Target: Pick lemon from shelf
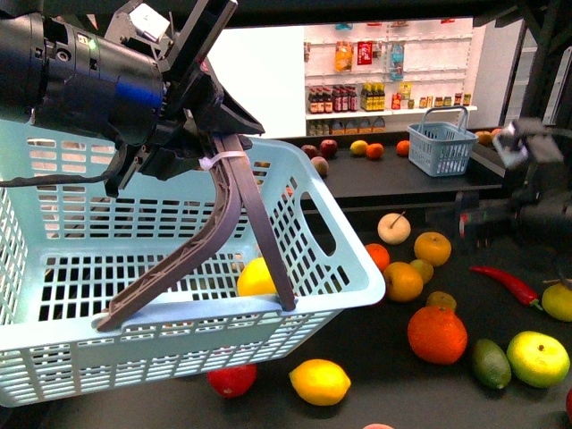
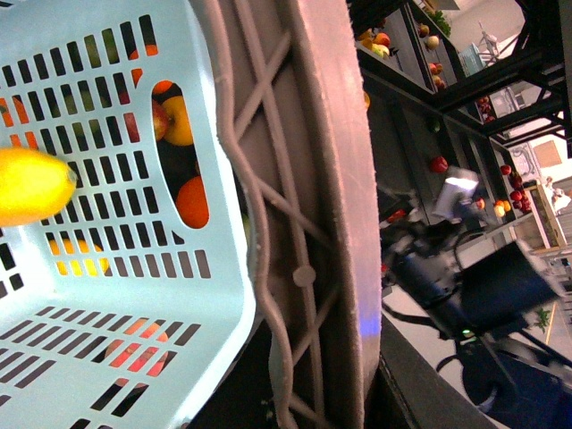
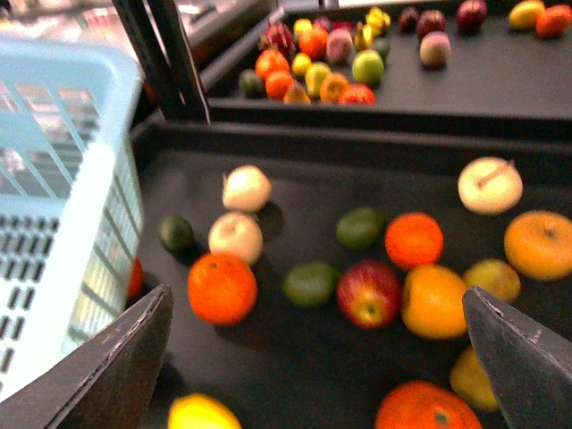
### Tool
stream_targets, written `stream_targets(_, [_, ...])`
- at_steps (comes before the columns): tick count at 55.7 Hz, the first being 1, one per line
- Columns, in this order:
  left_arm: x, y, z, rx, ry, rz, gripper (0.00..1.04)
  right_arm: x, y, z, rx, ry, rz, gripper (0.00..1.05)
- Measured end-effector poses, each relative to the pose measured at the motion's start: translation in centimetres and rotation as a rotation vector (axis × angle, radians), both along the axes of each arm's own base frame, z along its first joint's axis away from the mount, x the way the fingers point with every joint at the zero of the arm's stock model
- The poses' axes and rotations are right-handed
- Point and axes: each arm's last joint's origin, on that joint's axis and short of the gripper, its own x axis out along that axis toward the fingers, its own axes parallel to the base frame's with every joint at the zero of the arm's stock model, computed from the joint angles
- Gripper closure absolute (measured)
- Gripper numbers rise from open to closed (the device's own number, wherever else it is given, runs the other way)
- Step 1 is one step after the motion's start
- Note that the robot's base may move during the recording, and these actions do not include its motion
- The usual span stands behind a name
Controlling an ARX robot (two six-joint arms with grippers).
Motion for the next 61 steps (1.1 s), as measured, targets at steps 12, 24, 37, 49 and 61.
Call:
stream_targets(12, [0.0, 0.0, 0.0, -0.001, 0.001, 0.000, 0.90, -1.4, -0.3, -8.5, -0.159, 0.181, 0.095, 0.07])
stream_targets(24, [0.0, 0.0, 0.0, -0.001, 0.001, 0.000, 0.90, -2.2, 1.8, -12.0, -0.244, 0.213, 0.250, 0.07])
stream_targets(37, [0.0, 0.0, 0.0, -0.001, 0.001, 0.000, 0.90, -1.7, 5.7, -14.9, -0.308, 0.224, 0.382, 0.07])
stream_targets(49, [0.0, 0.0, 0.0, -0.001, 0.001, 0.000, 0.90, -0.3, 8.4, -16.7, -0.342, 0.206, 0.423, 0.07])
stream_targets(61, [0.0, 0.0, 0.0, -0.001, 0.001, 0.000, 0.90, 1.6, 10.9, -18.0, -0.357, 0.192, 0.473, 0.07])
